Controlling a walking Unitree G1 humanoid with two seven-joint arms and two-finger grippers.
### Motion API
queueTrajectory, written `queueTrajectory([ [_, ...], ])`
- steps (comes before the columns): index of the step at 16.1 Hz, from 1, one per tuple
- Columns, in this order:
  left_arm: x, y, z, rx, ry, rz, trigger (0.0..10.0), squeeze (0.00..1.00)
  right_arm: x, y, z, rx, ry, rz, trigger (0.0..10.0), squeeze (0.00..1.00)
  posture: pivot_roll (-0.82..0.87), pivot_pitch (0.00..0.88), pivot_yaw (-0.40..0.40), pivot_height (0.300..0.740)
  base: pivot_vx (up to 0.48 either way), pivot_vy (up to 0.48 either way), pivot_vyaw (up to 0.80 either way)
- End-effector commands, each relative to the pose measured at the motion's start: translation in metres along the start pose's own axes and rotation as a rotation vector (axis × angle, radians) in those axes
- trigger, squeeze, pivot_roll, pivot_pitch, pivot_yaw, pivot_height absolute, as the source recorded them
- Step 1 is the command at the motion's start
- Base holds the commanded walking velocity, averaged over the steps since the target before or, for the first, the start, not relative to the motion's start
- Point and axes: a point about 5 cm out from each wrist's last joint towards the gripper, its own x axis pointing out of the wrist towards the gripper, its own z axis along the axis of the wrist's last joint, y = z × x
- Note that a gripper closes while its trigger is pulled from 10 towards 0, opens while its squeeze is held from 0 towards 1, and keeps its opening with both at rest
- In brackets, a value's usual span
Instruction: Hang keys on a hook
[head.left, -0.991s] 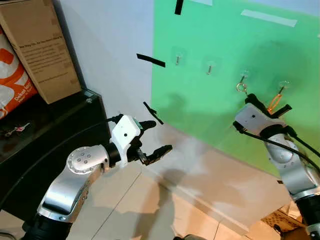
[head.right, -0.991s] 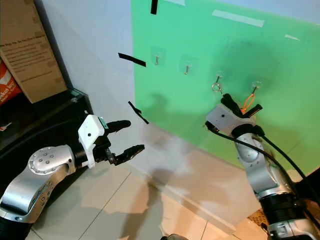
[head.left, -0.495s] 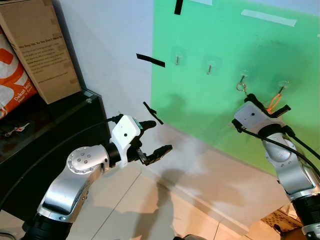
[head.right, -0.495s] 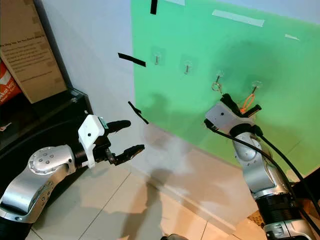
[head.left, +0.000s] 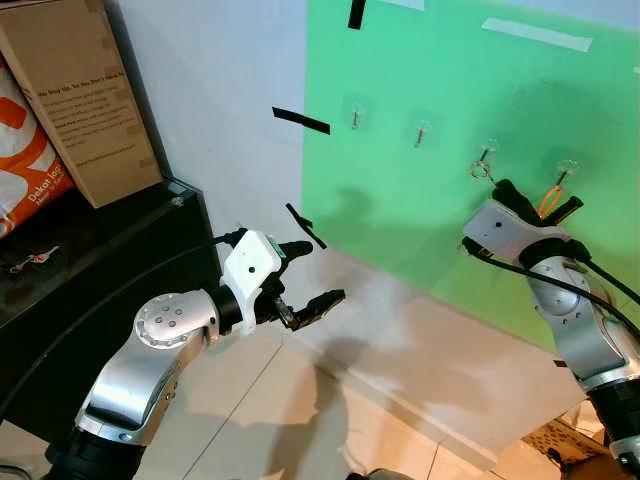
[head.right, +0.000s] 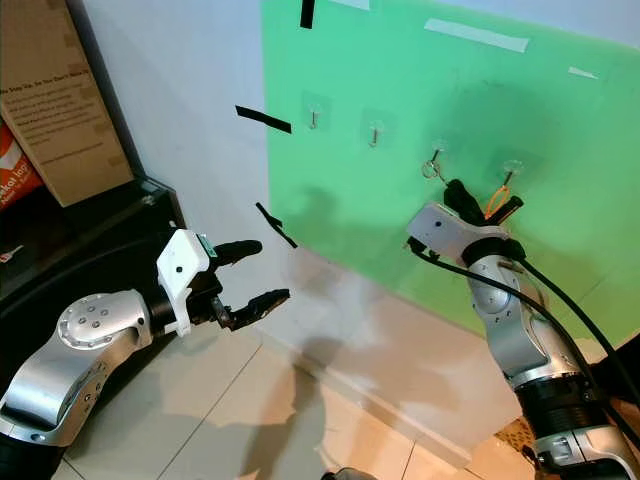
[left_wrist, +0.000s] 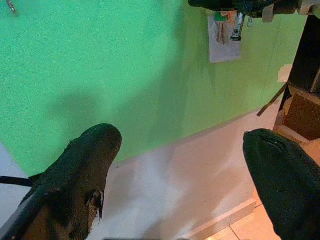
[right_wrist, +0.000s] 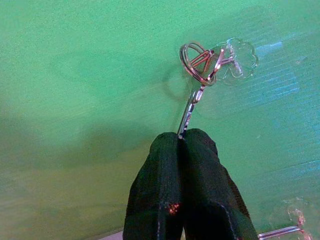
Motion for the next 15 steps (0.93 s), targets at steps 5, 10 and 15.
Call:
queueTrajectory([
  [5,0.001,-0.001,0.004,0.024,-0.006,-0.002,10.0,0.00,0.001,0.000,-0.003,0.043,0.022,0.031,10.0,0.21,-0.05,0.000,-0.039,0.740,0.000,0.000,0.00],
  [10,0.001,-0.002,0.003,0.024,-0.007,-0.005,10.0,0.00,-0.001,0.003,-0.005,0.096,0.040,0.050,10.0,1.00,-0.05,0.000,-0.039,0.740,0.000,0.000,0.00],
  [15,0.001,-0.002,0.003,0.021,-0.007,-0.004,10.0,0.00,-0.004,0.008,-0.007,0.151,0.065,0.065,10.0,1.00,-0.05,0.000,-0.041,0.740,0.000,0.000,0.00],
])
